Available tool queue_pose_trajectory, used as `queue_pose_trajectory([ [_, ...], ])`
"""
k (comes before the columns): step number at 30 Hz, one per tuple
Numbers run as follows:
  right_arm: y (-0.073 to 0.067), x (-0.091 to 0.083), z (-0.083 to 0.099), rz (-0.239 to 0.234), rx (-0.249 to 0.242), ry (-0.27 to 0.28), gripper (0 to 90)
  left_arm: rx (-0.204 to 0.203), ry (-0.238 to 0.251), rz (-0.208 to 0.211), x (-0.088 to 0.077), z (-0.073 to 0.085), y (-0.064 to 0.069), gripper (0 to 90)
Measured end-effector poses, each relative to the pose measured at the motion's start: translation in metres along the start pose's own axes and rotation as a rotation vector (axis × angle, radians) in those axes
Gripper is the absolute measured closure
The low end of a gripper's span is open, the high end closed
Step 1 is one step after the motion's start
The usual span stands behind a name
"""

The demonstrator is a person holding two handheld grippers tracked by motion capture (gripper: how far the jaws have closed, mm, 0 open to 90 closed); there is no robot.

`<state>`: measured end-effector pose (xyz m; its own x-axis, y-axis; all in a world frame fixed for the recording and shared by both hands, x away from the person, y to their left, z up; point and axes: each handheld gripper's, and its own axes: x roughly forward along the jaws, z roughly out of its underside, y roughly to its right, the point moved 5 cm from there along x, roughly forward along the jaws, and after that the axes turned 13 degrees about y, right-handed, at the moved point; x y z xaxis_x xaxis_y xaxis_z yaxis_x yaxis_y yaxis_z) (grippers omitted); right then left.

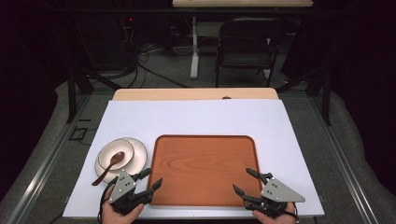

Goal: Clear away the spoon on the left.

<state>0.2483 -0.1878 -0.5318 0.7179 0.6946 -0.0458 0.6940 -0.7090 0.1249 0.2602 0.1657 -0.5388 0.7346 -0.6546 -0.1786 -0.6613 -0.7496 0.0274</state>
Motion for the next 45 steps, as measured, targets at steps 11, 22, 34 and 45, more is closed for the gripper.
queue_pose_trajectory([
  [11, -0.001, 0.001, 0.001, -0.007, 0.016, -0.003, 30.8, -0.042, 0.000, -0.035, -0.005, -0.003, -0.006, 45.6],
  [22, -0.001, 0.001, 0.001, -0.015, 0.002, -0.009, 30.8, -0.110, 0.004, -0.083, -0.017, -0.007, -0.019, 57.4],
  [34, 0.000, 0.001, 0.002, -0.014, -0.003, -0.013, 30.9, -0.137, -0.034, -0.170, -0.025, -0.009, -0.028, 75.9],
  [45, 0.000, 0.001, 0.003, -0.010, -0.005, -0.020, 30.9, -0.163, -0.070, -0.265, -0.045, -0.007, -0.035, 89.3],
])
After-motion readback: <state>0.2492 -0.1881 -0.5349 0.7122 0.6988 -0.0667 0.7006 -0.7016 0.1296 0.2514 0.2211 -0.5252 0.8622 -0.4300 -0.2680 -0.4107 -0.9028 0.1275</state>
